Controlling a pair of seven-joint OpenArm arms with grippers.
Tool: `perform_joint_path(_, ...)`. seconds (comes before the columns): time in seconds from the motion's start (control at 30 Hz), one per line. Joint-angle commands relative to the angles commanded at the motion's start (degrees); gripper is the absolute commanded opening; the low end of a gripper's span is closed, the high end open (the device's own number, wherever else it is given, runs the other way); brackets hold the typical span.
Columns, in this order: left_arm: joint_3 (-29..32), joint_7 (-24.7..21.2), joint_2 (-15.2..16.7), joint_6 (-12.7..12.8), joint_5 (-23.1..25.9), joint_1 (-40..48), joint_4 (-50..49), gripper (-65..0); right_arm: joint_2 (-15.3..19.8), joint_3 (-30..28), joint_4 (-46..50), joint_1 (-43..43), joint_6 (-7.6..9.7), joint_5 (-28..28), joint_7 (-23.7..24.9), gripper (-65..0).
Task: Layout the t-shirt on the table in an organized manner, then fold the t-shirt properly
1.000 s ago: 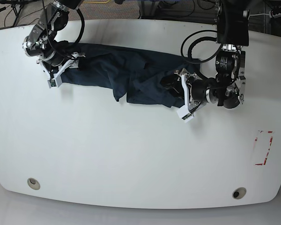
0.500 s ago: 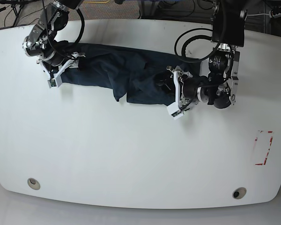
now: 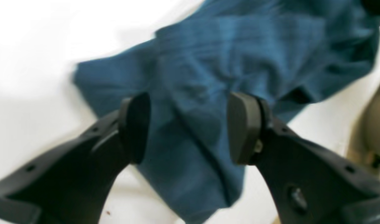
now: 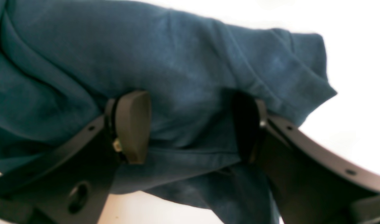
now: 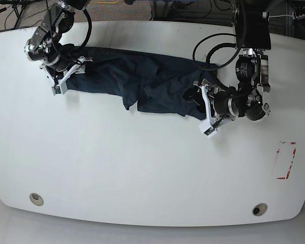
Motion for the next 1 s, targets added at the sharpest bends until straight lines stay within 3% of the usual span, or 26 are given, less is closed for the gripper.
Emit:
perform_joint_path(0.4,0.1,-0.1,0.4,-0.4,0.0,-2.3,-3.3,-28.3,0.0,0.0,0.0,0.3,0.0,0.0,0.0,-25.0)
perform_joint_path(0.57,0.2,0.2,2.4,-0.5,-0.1,-2.3,-3.3,-28.3,0.0,0.0,0.0,0.4,0.0,-0.1,0.0,-25.0)
perform_joint_path(0.73,3.7,0.3,2.7,-4.6,-0.1,-2.2,-3.3,-28.5,0.0,0.0,0.0,0.4,0.0,-0.2,0.0,-25.0)
perform_joint_path(0.83,5.4,0.3,2.7,-4.6,-0.1,-2.1,-3.3,-28.6,0.0,0.0,0.0,0.4,0.0,-0.2,0.0,-25.0)
perform_joint_path(1.0,6.9,0.3,2.7,-4.6,-0.1,-1.8,-3.3,-39.0,0.0,0.0,0.0,0.3,0.0,-0.2,0.0,-25.0)
